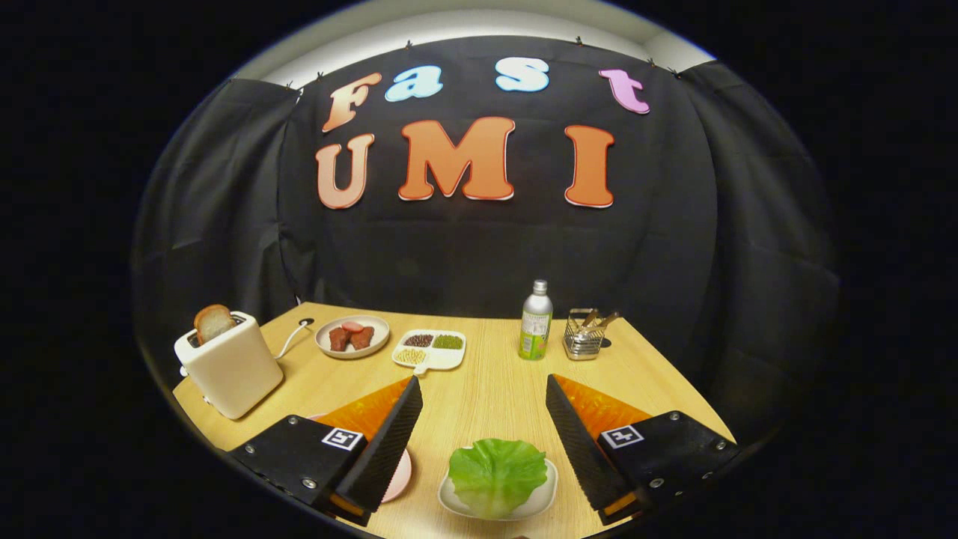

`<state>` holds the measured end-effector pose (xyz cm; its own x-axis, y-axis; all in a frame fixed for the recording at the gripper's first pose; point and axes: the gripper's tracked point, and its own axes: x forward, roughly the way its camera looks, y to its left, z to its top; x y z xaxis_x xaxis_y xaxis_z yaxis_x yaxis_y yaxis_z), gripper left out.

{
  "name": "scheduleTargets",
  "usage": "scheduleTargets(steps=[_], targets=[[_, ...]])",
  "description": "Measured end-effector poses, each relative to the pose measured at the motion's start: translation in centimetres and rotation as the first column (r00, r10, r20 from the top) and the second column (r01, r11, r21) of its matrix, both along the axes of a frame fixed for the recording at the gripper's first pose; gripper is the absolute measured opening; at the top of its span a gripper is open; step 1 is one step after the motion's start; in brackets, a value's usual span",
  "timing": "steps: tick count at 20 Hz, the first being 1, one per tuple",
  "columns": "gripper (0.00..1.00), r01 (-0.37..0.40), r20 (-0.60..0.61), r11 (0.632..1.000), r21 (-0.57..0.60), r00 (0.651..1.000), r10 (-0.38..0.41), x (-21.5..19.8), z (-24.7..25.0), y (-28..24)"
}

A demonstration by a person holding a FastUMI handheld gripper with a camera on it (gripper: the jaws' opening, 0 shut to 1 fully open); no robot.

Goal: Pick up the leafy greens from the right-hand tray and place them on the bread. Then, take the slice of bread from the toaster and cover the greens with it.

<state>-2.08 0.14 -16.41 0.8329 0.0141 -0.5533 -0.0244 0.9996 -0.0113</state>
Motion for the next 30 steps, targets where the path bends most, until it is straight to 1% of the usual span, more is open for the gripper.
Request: scheduleTargets(steps=[4,7,10,13,16,19,22,26,29,30], targets=[[1.00,-0.014,-0.120,1.000,0.007,0.993,0.015,-1.0,-3.1,0.4],[1.00,-0.029,-0.195,0.999,0.015,0.980,0.031,-1.9,-5.1,0.7],[1.00,-0.026,-0.257,1.000,0.007,0.966,0.027,-2.4,-7.0,0.2],[1.00,-0.025,-0.327,1.000,0.018,0.945,0.030,-3.5,-8.8,0.3],[1.00,-0.042,-0.395,0.999,0.009,0.918,0.042,-4.3,-11.1,0.2],[0.99,-0.032,-0.453,0.999,0.004,0.891,0.031,-5.3,-13.2,-0.3],[0.99,-0.026,-0.494,1.000,0.009,0.869,0.027,-5.9,-14.7,-0.2],[0.99,-0.031,-0.523,0.999,-0.015,0.852,0.019,-6.4,-16.1,-0.7],[0.99,-0.026,-0.546,1.000,-0.011,0.838,0.016,-6.8,-17.1,-0.5],[0.96,-0.025,-0.553,1.000,-0.004,0.833,0.018,-6.9,-17.2,-0.4]])
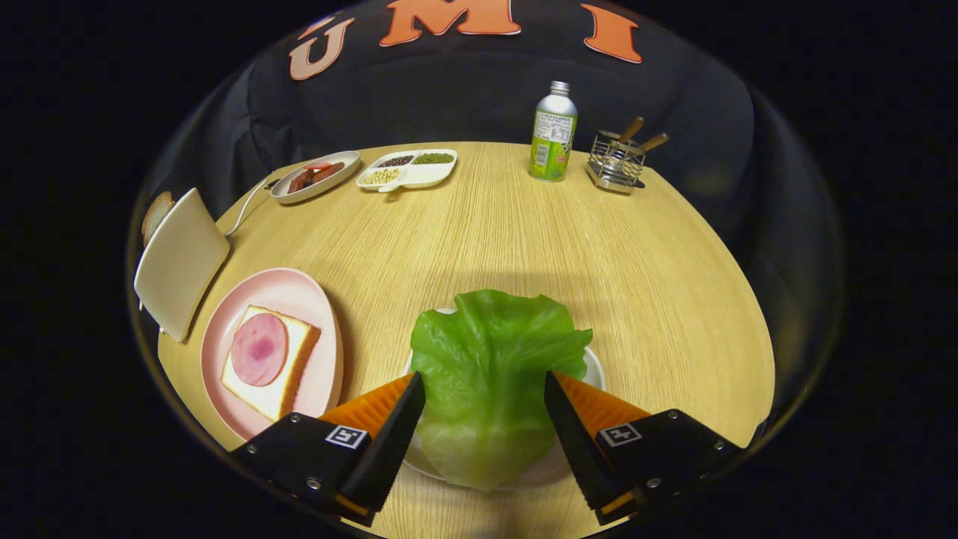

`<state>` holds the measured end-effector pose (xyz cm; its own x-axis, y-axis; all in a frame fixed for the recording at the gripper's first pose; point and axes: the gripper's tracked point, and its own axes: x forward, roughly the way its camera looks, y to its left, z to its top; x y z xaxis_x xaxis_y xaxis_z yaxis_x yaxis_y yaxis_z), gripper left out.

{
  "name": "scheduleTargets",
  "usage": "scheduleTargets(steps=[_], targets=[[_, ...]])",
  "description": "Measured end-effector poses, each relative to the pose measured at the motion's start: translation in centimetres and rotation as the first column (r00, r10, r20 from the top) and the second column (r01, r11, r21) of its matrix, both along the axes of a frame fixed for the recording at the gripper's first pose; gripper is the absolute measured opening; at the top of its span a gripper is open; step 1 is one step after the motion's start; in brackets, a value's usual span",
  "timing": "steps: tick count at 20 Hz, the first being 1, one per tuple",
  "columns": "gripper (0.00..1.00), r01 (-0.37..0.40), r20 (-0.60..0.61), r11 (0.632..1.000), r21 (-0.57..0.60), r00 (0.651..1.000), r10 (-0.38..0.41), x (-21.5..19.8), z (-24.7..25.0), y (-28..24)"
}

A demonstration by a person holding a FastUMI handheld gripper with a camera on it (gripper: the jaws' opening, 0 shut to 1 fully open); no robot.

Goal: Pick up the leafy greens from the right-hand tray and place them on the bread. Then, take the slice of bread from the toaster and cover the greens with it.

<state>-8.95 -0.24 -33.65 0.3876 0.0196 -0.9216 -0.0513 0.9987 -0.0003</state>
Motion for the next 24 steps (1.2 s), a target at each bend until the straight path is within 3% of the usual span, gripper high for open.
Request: scheduleTargets(steps=[3,7,10,14,18,24], targets=[[0.91,0.007,0.012,1.000,-0.002,1.000,-0.007,0.2,-0.1,-0.2],[0.73,0.024,0.017,1.000,-0.009,1.000,-0.024,0.4,-0.1,-0.6],[0.45,0.027,0.029,1.000,-0.016,0.999,-0.026,0.6,-0.2,-0.8],[0.18,0.024,0.049,0.999,-0.023,0.999,-0.023,0.8,-0.1,-0.8],[0.11,0.036,0.091,0.999,0.028,0.995,-0.039,1.7,1.1,-0.5],[0.10,0.039,0.134,0.992,0.117,0.989,-0.055,2.5,3.4,1.6]])
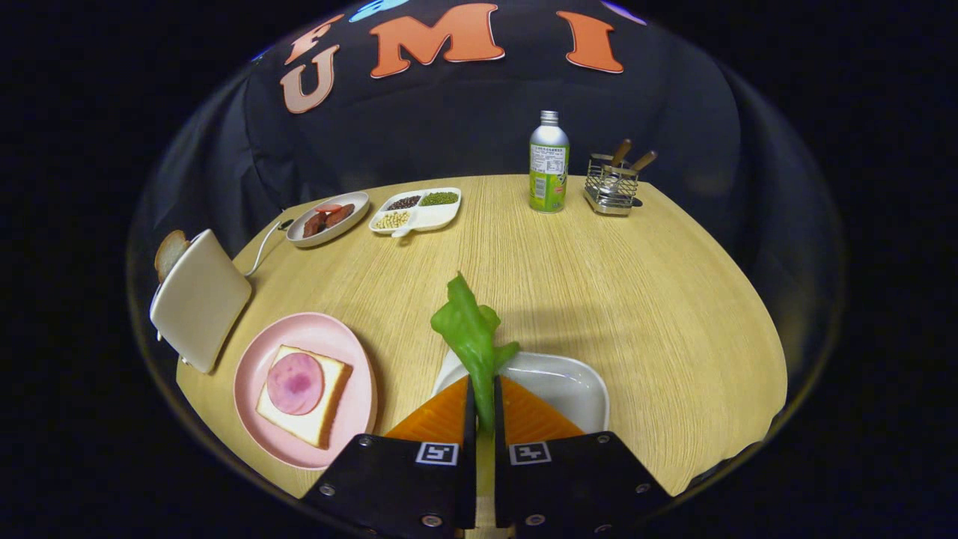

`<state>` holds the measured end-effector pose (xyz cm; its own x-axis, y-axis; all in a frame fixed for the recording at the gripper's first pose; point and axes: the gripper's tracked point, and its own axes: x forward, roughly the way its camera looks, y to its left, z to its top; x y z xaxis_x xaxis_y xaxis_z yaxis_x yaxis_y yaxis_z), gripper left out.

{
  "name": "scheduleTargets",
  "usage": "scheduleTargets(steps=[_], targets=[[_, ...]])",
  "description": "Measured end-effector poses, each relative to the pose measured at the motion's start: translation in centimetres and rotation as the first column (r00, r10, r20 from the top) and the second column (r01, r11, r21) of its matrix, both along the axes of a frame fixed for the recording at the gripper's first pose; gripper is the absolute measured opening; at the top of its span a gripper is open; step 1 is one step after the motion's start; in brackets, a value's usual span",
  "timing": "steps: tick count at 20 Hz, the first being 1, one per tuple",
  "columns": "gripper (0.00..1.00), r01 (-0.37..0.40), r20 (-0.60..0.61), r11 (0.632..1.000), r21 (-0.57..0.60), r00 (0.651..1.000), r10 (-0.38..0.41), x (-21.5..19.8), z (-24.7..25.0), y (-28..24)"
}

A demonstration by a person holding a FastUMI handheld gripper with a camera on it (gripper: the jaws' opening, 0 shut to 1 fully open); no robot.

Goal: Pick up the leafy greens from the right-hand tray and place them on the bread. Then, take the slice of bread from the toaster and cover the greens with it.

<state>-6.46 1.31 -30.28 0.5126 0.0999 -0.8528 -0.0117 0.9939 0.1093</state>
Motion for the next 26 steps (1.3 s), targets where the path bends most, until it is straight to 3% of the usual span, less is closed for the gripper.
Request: scheduleTargets(steps=[14,26], targets=[[0.10,-0.179,0.155,0.982,0.053,0.973,0.169,1.5,4.6,8.0],[0.10,-0.314,0.107,0.945,0.092,0.947,0.304,-0.8,2.2,15.6]])
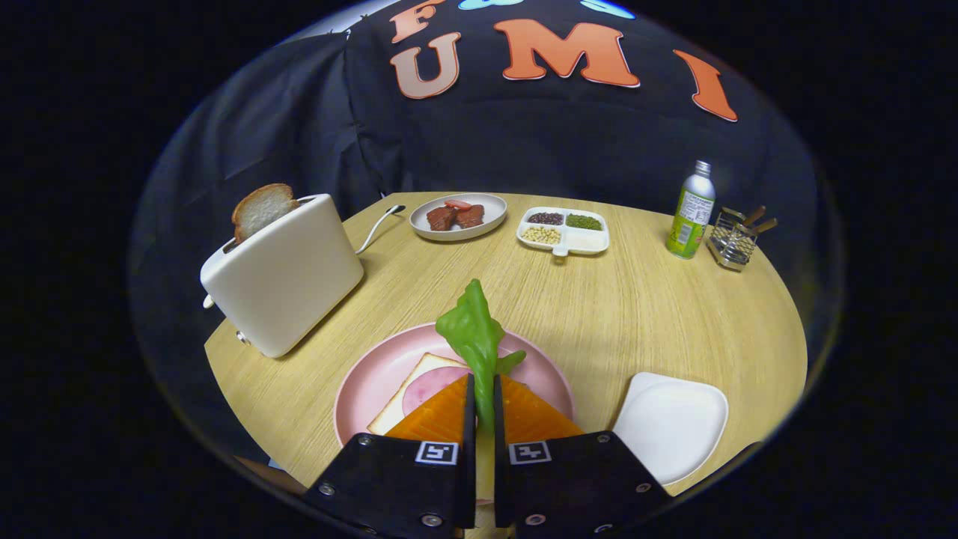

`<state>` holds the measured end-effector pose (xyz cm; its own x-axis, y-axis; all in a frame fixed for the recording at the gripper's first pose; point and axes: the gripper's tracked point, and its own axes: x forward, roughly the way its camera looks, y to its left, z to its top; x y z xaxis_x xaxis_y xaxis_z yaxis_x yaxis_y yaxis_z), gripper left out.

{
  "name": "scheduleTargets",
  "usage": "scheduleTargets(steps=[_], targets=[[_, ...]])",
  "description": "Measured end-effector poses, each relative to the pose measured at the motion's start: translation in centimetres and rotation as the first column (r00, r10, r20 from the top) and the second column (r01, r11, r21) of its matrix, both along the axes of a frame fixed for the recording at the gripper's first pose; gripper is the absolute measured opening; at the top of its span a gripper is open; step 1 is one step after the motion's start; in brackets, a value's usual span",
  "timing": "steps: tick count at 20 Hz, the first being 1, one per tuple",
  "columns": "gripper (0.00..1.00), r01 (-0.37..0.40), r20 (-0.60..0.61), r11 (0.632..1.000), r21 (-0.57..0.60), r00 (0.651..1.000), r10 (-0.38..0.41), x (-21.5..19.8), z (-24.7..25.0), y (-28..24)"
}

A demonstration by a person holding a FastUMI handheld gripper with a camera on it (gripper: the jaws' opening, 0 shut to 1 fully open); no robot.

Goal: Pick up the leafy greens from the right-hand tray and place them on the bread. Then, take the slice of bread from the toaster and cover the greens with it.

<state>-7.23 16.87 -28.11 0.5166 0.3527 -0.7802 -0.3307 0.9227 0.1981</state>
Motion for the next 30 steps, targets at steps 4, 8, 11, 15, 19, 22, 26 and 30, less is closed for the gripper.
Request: scheduleTargets(steps=[4,8,11,15,19,22,26,30], targets=[[0.12,-0.033,-0.032,0.999,0.002,0.999,0.033,-0.8,-1.0,1.5],[0.18,-0.057,-0.074,0.998,0.002,0.996,0.057,-1.7,-1.9,2.7],[0.25,-0.062,-0.089,0.998,-0.007,0.994,0.061,-1.7,-2.4,2.8],[0.37,-0.070,-0.099,0.998,-0.001,0.993,0.069,-1.9,-2.4,3.2],[0.51,-0.052,-0.113,0.998,0.025,0.992,0.055,-1.7,-1.8,3.2],[0.58,-0.029,-0.104,0.999,0.046,0.994,0.033,-1.1,-0.7,2.9],[0.64,-0.023,-0.071,0.998,0.064,0.997,0.028,0.1,1.3,3.1],[0.71,-0.038,-0.024,0.996,0.081,0.999,0.040,1.8,4.3,4.2]])
